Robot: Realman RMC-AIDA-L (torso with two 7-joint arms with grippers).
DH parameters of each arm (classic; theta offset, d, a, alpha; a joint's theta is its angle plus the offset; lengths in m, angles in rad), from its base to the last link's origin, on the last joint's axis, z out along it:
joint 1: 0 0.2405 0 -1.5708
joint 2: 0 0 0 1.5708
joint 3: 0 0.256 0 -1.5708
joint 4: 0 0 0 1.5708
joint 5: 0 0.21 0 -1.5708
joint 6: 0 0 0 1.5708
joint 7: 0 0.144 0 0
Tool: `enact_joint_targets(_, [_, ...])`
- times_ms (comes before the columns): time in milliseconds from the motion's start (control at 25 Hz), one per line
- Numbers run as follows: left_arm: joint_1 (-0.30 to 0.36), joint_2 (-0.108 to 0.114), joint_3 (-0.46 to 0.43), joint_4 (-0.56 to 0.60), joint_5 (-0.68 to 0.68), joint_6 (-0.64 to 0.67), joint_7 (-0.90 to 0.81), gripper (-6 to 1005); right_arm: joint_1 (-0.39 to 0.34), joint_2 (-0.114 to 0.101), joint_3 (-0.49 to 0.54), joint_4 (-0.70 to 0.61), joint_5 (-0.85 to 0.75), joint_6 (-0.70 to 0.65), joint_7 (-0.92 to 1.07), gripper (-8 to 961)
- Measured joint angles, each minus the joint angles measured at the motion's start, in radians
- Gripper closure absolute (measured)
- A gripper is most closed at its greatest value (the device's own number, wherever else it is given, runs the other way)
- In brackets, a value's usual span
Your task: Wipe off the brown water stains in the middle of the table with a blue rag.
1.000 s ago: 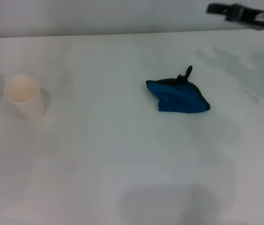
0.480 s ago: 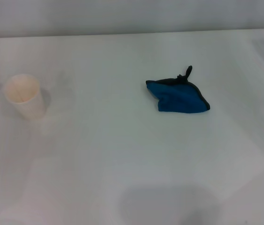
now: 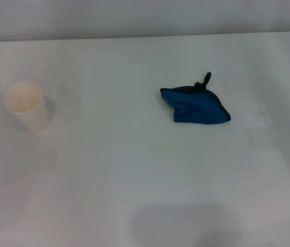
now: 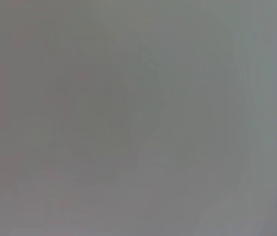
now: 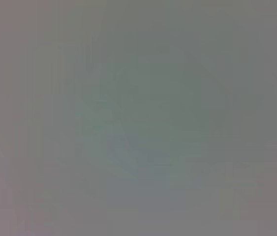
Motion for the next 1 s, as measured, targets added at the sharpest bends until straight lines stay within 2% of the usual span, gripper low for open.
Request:
enact_joint_targets(200, [-0.003, -0.001, 0.005, -0.001, 0.011, 0.018, -0.053, 138, 0.028, 0.003, 0.001, 0.052, 0.028, 0.079, -0.144, 228])
enact_joint_targets(400, [0.007, -0.004, 0.007, -0.004, 0.042, 0.014, -0.067, 138, 0.039, 0.005, 0.001, 0.063, 0.049, 0.089, -0.231, 224])
enact_joint_targets(1000, [0.028, -0.006, 0.007, -0.016, 0.085, 0.004, -0.126, 138, 0.036, 0.005, 0.002, 0.075, 0.052, 0.094, -0.244, 222])
